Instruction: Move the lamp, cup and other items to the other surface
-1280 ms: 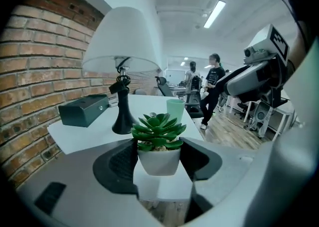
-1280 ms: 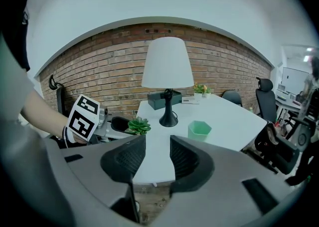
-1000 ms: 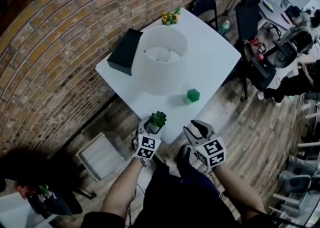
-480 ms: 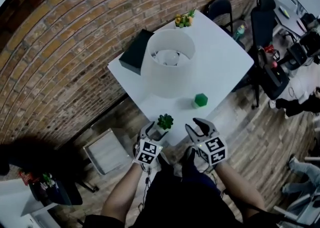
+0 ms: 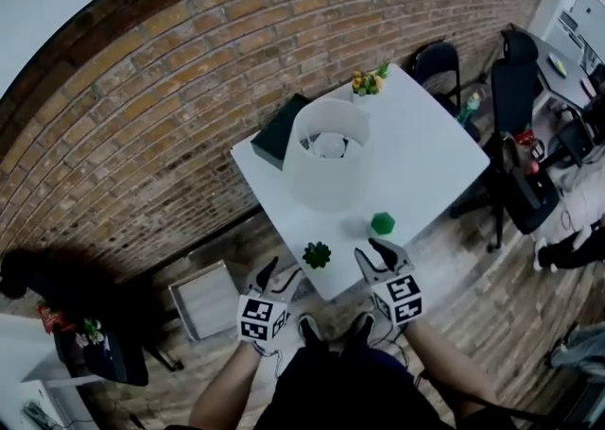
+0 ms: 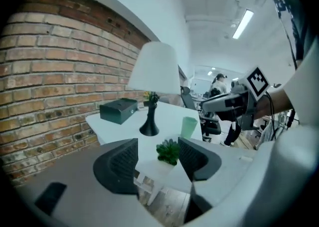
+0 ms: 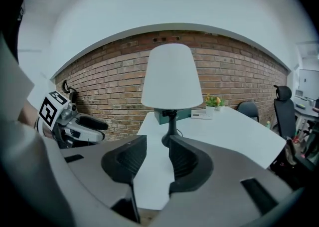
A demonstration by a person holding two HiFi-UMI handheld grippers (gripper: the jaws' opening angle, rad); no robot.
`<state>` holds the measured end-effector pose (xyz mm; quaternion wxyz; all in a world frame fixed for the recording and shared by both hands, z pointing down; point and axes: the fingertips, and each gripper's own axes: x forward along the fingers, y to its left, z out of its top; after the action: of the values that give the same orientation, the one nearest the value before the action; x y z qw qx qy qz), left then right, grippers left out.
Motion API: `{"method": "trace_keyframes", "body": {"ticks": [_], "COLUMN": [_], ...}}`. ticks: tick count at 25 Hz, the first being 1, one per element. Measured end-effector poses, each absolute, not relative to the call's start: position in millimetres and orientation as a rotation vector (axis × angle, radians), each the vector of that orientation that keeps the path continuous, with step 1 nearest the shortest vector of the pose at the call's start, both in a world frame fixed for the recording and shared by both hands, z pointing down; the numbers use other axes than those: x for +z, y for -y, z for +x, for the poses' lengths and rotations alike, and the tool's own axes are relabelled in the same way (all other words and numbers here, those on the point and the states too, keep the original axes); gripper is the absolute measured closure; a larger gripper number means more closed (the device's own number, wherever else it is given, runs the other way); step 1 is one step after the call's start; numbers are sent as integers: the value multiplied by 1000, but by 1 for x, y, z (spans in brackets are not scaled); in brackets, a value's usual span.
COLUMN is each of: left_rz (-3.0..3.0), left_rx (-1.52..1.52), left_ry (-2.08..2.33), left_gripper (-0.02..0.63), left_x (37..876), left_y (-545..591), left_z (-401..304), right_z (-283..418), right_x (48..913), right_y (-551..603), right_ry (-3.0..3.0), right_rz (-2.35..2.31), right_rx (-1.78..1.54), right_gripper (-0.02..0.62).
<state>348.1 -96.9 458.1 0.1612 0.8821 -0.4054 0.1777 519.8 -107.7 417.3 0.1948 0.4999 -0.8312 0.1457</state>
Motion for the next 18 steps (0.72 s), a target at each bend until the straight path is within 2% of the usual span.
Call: {"method": "trace_keyframes", "body": {"ticks": [4,8,12,18], "left_rz": [2570,2598,2621,2667], "left_rx": [365,264,209,100], "left_ry": [1233,1299,1357,1428], "left_gripper": [461,515,547,552], "left_x": [393,339,296,241], "left_y": [106,111,116,119], "left_z": [357,365,368,381], "right_z": [530,536,546,558], "right_x": [382,342,296,232], "right_y": [115,116,118,119], "right_ry": [2369,2436,2495,2554], "right_rz": [1469,1490,1537,1621], "right_rx": [325,264,186,29], "right_gripper": [467,477,491,515]}}
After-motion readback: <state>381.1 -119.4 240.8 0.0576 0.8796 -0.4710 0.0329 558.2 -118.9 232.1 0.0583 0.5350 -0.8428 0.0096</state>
